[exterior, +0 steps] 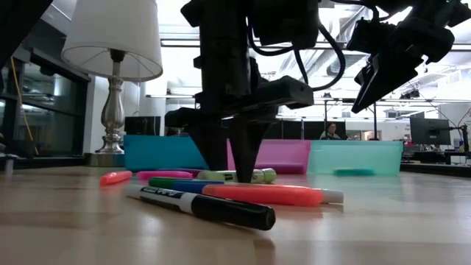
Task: Pick & Place Markers
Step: Put the light green highlighter into the pink bin
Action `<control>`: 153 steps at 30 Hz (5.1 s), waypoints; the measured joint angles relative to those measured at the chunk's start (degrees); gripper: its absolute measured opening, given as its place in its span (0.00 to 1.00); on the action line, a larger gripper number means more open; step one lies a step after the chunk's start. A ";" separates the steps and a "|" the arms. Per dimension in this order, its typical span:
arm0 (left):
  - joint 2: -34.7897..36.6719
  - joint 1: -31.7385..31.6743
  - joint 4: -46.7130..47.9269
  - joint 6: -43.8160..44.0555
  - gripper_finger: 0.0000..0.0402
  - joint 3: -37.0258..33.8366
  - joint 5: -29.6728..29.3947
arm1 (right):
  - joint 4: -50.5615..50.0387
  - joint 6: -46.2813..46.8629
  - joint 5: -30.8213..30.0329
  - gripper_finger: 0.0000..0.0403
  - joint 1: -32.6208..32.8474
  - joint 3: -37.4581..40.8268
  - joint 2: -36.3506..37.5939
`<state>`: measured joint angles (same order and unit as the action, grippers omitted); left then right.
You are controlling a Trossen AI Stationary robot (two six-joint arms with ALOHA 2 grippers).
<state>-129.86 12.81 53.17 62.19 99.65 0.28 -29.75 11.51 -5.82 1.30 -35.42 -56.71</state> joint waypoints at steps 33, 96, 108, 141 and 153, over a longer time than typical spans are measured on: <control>-0.65 0.83 17.50 -14.39 0.14 21.20 -22.59 | 8.62 -2.60 -1.18 0.44 1.74 2.78 0.04; 3.37 2.15 -19.23 -49.96 0.22 24.17 -28.63 | 95.18 -17.01 3.50 0.13 14.88 31.28 0.02; 3.77 2.21 -3.78 -46.56 0.49 24.20 -31.34 | 92.29 -16.52 -2.94 0.13 14.80 31.28 0.02; 5.86 12.64 36.79 -10.22 0.50 22.13 -49.02 | 2.05 -33.08 10.42 0.13 -22.33 -30.68 -31.77; 5.86 16.21 36.81 -9.37 0.50 22.13 -48.80 | -20.11 -42.38 10.40 0.13 -28.49 -54.16 -52.50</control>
<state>-124.01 29.02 89.97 52.82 121.78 -48.52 -49.86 -30.87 4.58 -27.19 -89.58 -109.21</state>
